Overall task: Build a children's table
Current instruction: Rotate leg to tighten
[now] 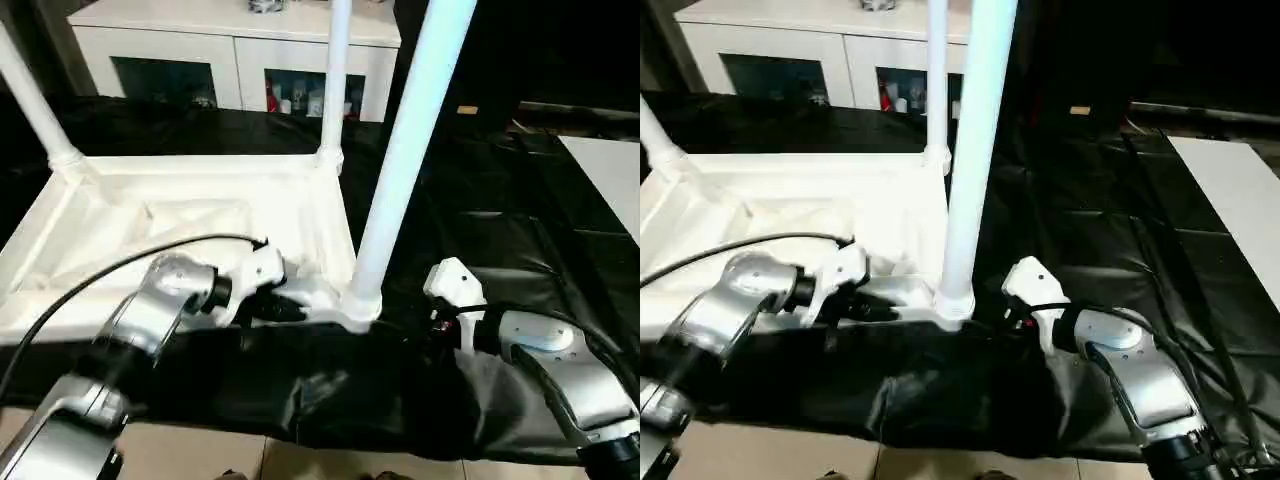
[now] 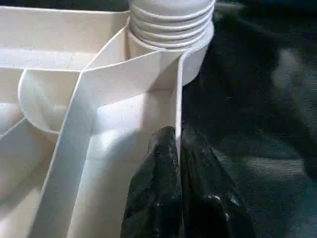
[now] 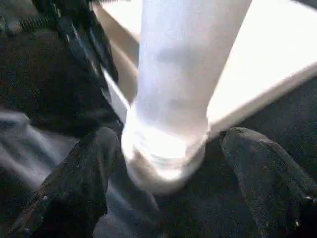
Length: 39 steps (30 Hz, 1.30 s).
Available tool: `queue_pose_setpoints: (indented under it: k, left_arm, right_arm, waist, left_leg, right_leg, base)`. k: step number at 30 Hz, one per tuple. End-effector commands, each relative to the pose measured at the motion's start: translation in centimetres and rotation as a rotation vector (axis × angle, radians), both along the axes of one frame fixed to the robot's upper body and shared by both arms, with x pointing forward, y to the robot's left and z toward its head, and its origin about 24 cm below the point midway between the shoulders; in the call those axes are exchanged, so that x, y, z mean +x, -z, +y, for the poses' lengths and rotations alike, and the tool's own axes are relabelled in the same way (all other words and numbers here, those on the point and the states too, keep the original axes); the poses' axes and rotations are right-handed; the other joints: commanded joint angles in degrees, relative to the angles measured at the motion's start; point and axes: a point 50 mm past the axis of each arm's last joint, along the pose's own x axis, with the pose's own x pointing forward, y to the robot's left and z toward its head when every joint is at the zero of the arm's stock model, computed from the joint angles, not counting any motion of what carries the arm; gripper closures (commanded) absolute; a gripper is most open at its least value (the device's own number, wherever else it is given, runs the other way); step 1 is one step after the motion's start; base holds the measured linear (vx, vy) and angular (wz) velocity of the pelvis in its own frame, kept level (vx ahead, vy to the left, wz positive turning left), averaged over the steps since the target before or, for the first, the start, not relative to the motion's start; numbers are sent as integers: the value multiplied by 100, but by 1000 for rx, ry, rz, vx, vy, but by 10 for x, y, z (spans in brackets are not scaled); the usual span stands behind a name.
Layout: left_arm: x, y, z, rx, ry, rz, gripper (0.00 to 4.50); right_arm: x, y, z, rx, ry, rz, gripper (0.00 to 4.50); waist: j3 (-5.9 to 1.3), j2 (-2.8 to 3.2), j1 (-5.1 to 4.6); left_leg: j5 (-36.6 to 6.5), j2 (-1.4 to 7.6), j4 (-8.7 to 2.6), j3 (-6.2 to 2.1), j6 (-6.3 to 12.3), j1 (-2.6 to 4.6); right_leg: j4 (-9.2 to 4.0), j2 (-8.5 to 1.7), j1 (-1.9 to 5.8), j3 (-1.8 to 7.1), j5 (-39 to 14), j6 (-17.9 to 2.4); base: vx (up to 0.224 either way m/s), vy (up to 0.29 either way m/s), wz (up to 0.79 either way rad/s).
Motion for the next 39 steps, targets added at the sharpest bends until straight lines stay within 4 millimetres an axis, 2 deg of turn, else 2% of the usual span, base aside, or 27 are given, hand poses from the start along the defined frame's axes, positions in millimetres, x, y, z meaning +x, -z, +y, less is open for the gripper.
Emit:
queue_pose_setpoints:
  k: [1,6,7,9,10,12,13,16,22,29,30,32,34,35,36,37,38,39]
  left_arm:
    - [-14,10,-12,-38,52,59,448]
    - [-20,10,-22,-54,74,59,448]
    - [-20,10,-23,-55,73,58,448]
    - [-20,10,-23,-49,64,50,448]
    - [-19,10,-22,-45,59,48,448]
    - [-17,9,-20,-39,46,39,450]
    - [-17,9,-20,-37,42,38,450]
    - [-15,8,-18,-28,32,33,450]
    - [-14,7,-17,-24,27,32,450]
    - [-16,10,-14,-6,27,38,450]
    - [-16,11,-13,-2,17,34,450]
    - [-14,11,-13,-5,-5,21,450]
    - [-8,11,-17,-19,-76,-10,450]
    - [-3,10,-21,-29,-121,-27,450]
    - [6,8,-35,-56,-208,-48,450]
    - [6,8,-36,-58,-214,-50,450]
    - [9,7,-42,-70,-239,-57,450]
    - [12,6,-49,-84,-253,-60,450]
  right_arm:
    - [1,-3,-1,2,-13,-2,69]
    - [4,4,6,-1,-29,17,69]
    - [4,6,6,-6,-35,23,69]
    - [4,7,8,-11,-50,33,69]
    - [4,8,9,-7,-61,41,69]
    - [4,8,10,-11,-75,49,105]
    - [4,8,10,-14,-80,52,105]
    - [6,10,10,-21,-79,54,142]
    - [7,11,9,-20,-75,59,178]
    - [3,17,7,-38,-89,88,182]
    - [3,21,6,-50,-74,99,182]
    - [6,26,5,-69,-23,93,182]
    - [18,36,3,-99,143,74,183]
    - [26,41,4,-100,254,68,183]
    - [39,49,11,-42,480,97,183]
    - [39,49,11,-38,495,100,183]
    - [43,52,16,-15,562,119,183]
    - [45,53,21,-4,611,131,183]
  waist:
    - [-340,-7,28]
    - [-317,-6,45]
    - [-318,-29,45]
    - [-318,-24,53]
    - [-321,-36,53]
    - [-324,-41,52]
    - [-327,-39,53]
    - [-331,-36,61]
    - [-328,-28,59]
    - [-330,-32,60]
    - [-333,-10,59]
    - [-320,-18,50]
    - [-288,-16,17]
    - [-288,-16,17]
    - [-286,-30,-63]
    - [-290,-45,-139]
    - [-303,-64,-158]
    - [-296,-44,-170]
  left_leg:
    - [-1573,95,-445,10,187,17]
    - [-1809,79,-457,12,140,36]
    - [-1830,82,-459,9,127,41]
    - [-1862,79,-460,7,119,42]
    - [-1848,77,-457,8,122,38]
    - [-1810,71,-457,6,133,24]
    - [-1754,72,-458,5,141,19]
    - [-1676,75,-453,11,153,21]
    - [-1743,72,-460,9,147,23]
    - [-1723,71,-459,9,149,18]
    - [-1736,72,-455,11,142,25]
    - [-1801,65,-460,11,126,17]
    - [-1973,50,-463,9,49,28]
    - [-1973,50,-463,9,49,28]
    - [-2145,18,-478,-36,-81,22]
    - [-2221,-2,-466,-50,-164,25]
    - [-2268,-10,-470,-87,-181,8]
    - [-2356,-7,-457,-73,-146,51]
  right_leg:
    - [-407,-243,301,179,-1374,-1215]
    - [-472,-244,265,174,-2077,-1006]
    - [-472,-239,251,175,-2107,-981]
    - [-482,-246,252,174,-2189,-943]
    - [-480,-244,256,177,-2172,-932]
    - [-481,-246,262,173,-2212,-886]
    - [-477,-248,264,175,-2162,-893]
    - [-462,-245,262,180,-2021,-927]
    - [-469,-244,261,172,-2090,-919]
    - [-469,-241,264,174,-2071,-906]
    - [-472,-239,258,176,-2050,-913]
    - [-484,-242,255,168,-2172,-905]
    - [-527,-243,212,156,-2588,-825]
    - [-527,-243,212,156,-2588,-825]
    - [-567,-251,222,104,-3163,-606]
    - [-599,-251,196,91,-3409,-493]
    - [-626,-262,237,54,-3614,-351]
    - [-668,-259,167,61,-3638,-341]
  base:
    - [0,0,0]
    - [0,0,0]
    - [0,0,0]
    - [0,0,0]
    - [0,0,0]
    - [0,0,0]
    - [0,0,0]
    - [0,0,0]
    - [0,0,0]
    - [0,0,0]
    - [0,0,0]
    - [0,0,0]
    - [0,0,0]
    - [0,0,0]
    - [0,0,0]
    - [-51,4,-11]
    - [0,0,0]
    - [0,0,0]
